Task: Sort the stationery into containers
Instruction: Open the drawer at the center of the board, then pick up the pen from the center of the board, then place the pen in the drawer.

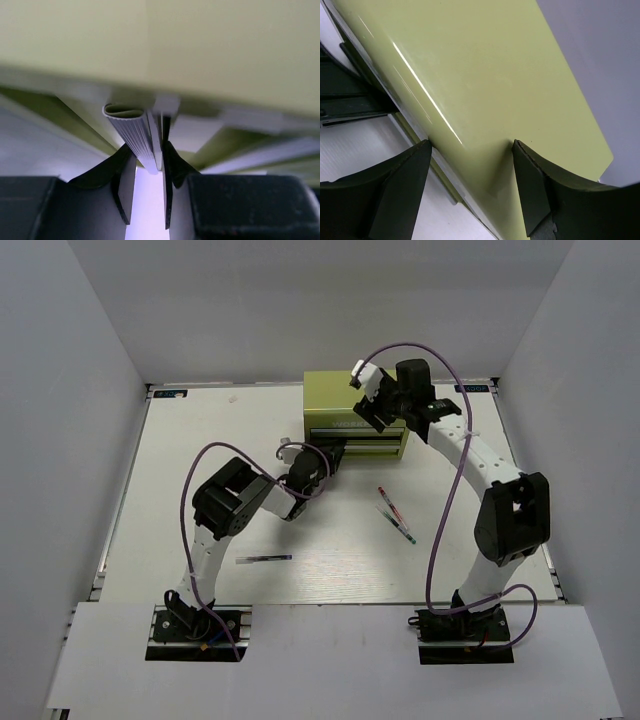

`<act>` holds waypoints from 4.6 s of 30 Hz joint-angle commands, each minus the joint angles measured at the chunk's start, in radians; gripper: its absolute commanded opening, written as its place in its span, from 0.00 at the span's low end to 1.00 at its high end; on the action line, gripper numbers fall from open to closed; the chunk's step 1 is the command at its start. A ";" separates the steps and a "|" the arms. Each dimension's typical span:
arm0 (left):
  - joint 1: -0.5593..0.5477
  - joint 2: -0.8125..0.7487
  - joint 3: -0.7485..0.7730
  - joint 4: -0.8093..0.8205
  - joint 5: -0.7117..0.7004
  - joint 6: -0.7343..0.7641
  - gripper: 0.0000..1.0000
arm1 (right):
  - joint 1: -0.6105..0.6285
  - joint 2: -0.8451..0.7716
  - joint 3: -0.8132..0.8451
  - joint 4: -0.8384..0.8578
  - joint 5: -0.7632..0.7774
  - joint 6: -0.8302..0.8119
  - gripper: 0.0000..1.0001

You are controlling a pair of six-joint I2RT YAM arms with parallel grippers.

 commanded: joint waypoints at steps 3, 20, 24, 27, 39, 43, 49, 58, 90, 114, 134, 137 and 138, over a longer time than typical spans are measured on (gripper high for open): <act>0.011 -0.020 -0.108 0.083 -0.035 0.009 0.06 | -0.002 0.057 0.094 -0.047 0.039 0.007 0.70; -0.015 -0.153 -0.374 0.263 0.069 0.037 0.48 | -0.009 0.104 0.147 -0.092 0.059 0.028 0.70; -0.006 -0.165 -0.374 0.263 0.088 0.058 0.64 | -0.011 -0.004 0.043 -0.047 0.011 0.021 0.75; -0.006 -0.190 -0.374 0.263 0.118 0.069 0.70 | -0.017 -0.100 -0.049 -0.021 -0.038 0.012 0.76; -0.015 -0.533 -0.611 0.067 0.213 0.142 0.71 | -0.052 -0.424 -0.419 -0.050 -0.179 0.041 0.65; -0.004 -0.784 -0.604 -0.304 0.213 0.294 0.69 | -0.054 -0.437 -0.502 -0.121 -0.227 0.074 0.30; -0.004 -1.024 -0.464 -0.951 0.080 0.402 0.42 | -0.055 -0.420 -0.642 -0.116 -0.212 0.114 0.07; -0.004 -1.224 -0.492 -1.291 0.063 0.304 0.77 | -0.052 -0.314 -0.686 -0.075 -0.132 0.171 0.36; -0.004 -1.090 -0.387 -1.819 0.183 -0.161 0.98 | -0.032 -0.192 -0.725 -0.055 -0.079 0.139 0.02; -0.004 -0.926 -0.404 -1.748 0.259 -0.170 0.82 | 0.017 -0.108 -0.126 -0.263 -0.193 -0.360 0.00; -0.004 -0.916 -0.407 -1.808 0.256 -0.201 0.74 | 0.014 -0.234 -0.267 -0.118 -0.256 -0.128 0.45; -0.004 -0.896 -0.386 -1.832 0.256 -0.201 0.71 | 0.006 -0.282 -0.326 -0.099 -0.259 -0.104 0.45; -0.004 -0.895 -0.386 -1.843 0.256 -0.201 0.69 | 0.009 -0.289 -0.343 -0.098 -0.259 -0.101 0.45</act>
